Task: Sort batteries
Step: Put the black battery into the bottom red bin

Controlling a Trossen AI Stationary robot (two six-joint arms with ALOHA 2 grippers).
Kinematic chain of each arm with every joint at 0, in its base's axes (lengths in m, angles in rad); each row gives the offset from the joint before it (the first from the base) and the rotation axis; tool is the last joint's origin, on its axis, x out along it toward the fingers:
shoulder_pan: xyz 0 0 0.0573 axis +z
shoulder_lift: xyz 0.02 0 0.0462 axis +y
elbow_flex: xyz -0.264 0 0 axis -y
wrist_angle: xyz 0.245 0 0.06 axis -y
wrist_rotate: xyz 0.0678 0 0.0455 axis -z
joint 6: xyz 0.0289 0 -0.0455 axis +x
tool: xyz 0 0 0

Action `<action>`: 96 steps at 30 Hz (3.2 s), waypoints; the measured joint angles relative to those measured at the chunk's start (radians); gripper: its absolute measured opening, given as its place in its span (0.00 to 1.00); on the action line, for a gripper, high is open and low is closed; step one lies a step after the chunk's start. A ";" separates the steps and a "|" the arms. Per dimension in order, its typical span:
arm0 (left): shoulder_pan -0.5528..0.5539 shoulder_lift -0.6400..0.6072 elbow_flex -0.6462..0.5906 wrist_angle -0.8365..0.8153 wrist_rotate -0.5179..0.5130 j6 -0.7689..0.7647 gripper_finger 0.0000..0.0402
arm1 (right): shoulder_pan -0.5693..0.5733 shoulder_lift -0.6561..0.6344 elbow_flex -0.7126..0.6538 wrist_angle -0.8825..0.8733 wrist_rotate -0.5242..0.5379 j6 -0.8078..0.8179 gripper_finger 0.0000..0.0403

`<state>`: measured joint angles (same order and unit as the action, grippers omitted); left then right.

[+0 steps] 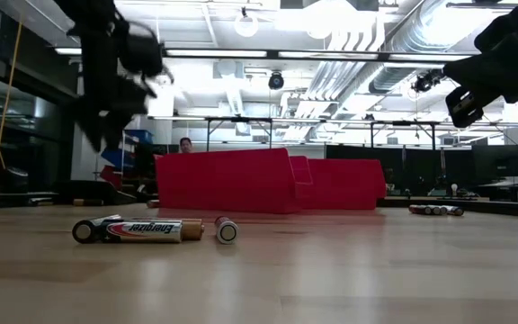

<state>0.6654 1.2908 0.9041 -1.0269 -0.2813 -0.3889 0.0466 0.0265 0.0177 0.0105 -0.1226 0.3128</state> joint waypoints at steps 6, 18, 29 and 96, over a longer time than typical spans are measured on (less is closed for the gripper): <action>0.016 0.127 -0.028 0.004 -0.008 0.089 0.50 | 0.000 0.000 0.000 0.000 0.000 0.000 0.00; 0.014 0.332 -0.028 0.110 -0.071 0.436 0.50 | 0.000 0.000 0.000 0.000 0.000 0.000 0.00; 0.040 0.381 -0.028 0.154 -0.065 0.507 0.50 | 0.000 0.000 0.000 0.000 0.000 0.000 0.00; -0.083 0.018 0.116 0.334 0.444 0.309 0.05 | 0.000 0.000 0.000 0.000 0.000 0.000 0.00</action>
<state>0.5822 1.3092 1.0205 -0.6932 0.1626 -0.0795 0.0466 0.0265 0.0177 0.0105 -0.1227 0.3130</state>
